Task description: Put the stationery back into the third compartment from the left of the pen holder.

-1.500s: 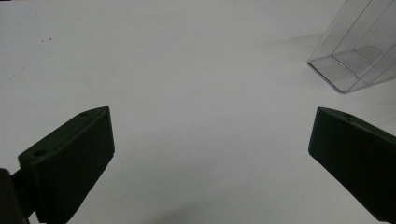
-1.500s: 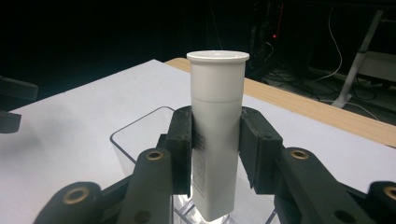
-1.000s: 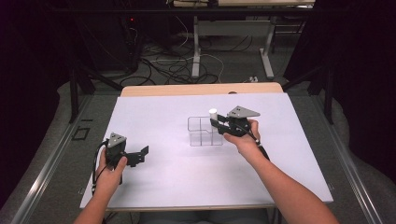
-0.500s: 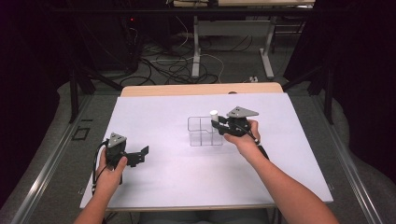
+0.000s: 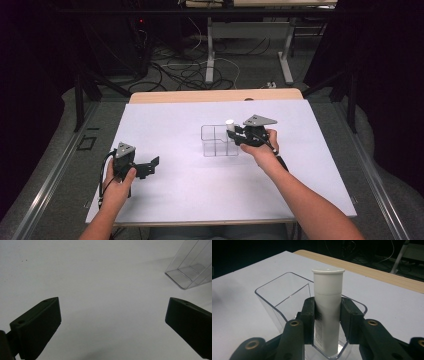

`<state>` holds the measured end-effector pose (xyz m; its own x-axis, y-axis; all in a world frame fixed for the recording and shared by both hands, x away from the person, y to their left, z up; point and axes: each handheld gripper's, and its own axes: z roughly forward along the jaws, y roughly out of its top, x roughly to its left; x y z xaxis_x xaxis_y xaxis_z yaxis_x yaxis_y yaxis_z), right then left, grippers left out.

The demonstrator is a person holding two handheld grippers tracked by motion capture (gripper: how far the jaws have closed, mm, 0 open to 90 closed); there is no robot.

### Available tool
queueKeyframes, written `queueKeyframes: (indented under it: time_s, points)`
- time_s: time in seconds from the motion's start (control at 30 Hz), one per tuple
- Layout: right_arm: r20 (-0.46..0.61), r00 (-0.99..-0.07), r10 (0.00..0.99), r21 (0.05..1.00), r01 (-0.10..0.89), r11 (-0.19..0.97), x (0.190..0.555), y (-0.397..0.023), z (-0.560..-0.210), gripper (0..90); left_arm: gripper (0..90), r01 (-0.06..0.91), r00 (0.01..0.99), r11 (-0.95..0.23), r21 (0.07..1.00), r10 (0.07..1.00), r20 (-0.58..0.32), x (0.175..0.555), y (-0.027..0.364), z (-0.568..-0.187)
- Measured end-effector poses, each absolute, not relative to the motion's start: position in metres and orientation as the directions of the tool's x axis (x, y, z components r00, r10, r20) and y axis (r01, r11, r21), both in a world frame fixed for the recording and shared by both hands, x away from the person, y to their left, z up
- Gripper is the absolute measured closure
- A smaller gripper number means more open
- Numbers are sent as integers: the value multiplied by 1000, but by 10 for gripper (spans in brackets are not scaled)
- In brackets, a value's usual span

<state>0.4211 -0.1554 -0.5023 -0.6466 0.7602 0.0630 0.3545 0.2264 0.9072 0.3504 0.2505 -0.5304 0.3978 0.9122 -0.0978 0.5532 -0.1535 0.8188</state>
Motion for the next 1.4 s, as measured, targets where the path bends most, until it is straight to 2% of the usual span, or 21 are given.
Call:
queueKeyframes:
  time_s: [0.2, 0.5, 0.7, 0.87, 1.0, 1.4]
  points:
    - [82, -650, 756, 922, 337, 190, 416, -159, -496, 511, 3, 551, 395, -151, 821, 914, -97, 350, 251, -530]
    - [64, -650, 757, 940, 295, 174, 408, -172, -489, 416, 3, 549, 397, -154, 821, 913, -95, 350, 250, -530]
    - [28, -597, 802, 930, 309, 197, 405, -185, -483, 184, 3, 550, 397, -154, 821, 913, -95, 350, 250, -530]
    - [16, -543, 840, 933, 309, 183, 403, -200, -480, 131, 3, 551, 393, -148, 821, 914, -99, 350, 251, -530]
    - [30, -492, 870, 931, 331, 155, 400, -210, -478, 2, 3, 554, 392, -143, 820, 914, -105, 350, 251, -530]
    - [12, -437, 899, 917, 363, 165, 384, -245, -480, 0, 3, 555, 387, -137, 821, 916, -109, 349, 252, -529]
